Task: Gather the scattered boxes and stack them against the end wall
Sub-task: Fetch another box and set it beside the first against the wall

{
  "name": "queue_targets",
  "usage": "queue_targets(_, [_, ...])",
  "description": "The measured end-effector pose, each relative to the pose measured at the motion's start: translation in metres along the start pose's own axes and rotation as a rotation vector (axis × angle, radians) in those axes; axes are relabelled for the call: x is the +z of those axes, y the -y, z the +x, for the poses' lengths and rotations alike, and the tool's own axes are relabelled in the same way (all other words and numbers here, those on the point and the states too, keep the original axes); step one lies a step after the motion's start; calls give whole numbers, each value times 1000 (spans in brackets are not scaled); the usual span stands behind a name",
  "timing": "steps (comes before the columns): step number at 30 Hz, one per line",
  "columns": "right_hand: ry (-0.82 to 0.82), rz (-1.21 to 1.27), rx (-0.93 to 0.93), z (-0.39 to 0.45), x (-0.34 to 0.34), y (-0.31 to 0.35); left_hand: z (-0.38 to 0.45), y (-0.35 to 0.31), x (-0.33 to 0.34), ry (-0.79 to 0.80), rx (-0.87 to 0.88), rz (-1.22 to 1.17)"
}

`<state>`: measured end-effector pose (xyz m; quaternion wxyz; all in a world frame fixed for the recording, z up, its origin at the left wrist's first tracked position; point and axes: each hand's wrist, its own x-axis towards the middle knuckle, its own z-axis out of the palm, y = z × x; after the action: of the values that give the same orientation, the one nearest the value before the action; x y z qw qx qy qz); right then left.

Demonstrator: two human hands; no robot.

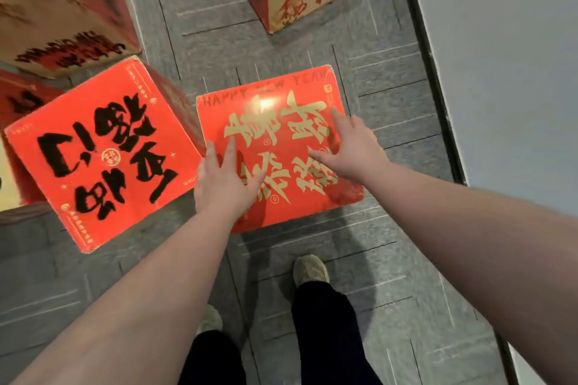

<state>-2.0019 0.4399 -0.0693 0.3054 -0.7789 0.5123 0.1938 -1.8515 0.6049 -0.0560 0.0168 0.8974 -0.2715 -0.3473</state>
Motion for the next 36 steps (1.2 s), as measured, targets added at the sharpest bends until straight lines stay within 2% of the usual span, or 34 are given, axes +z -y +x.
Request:
queue_targets(6, [33,9,17,13,22,-18,12,2,32,17,-88,-25])
queue_targets(11, [31,57,48,21,26,-23,17,7,46,12,-174,-153])
queue_targets(20, [76,142,41,37,38,-26,27,9,52,-43,-141,-170])
queue_targets(27, [32,237,40,33,44,-28,28,9,55,-54,-138,-184])
queue_targets(32, [-10,317,101,19,38,-36,22,3,50,-91,-68,-157])
queue_targets(36, [-35,368,162,1,36,-48,14,-7,47,-52,-77,-153])
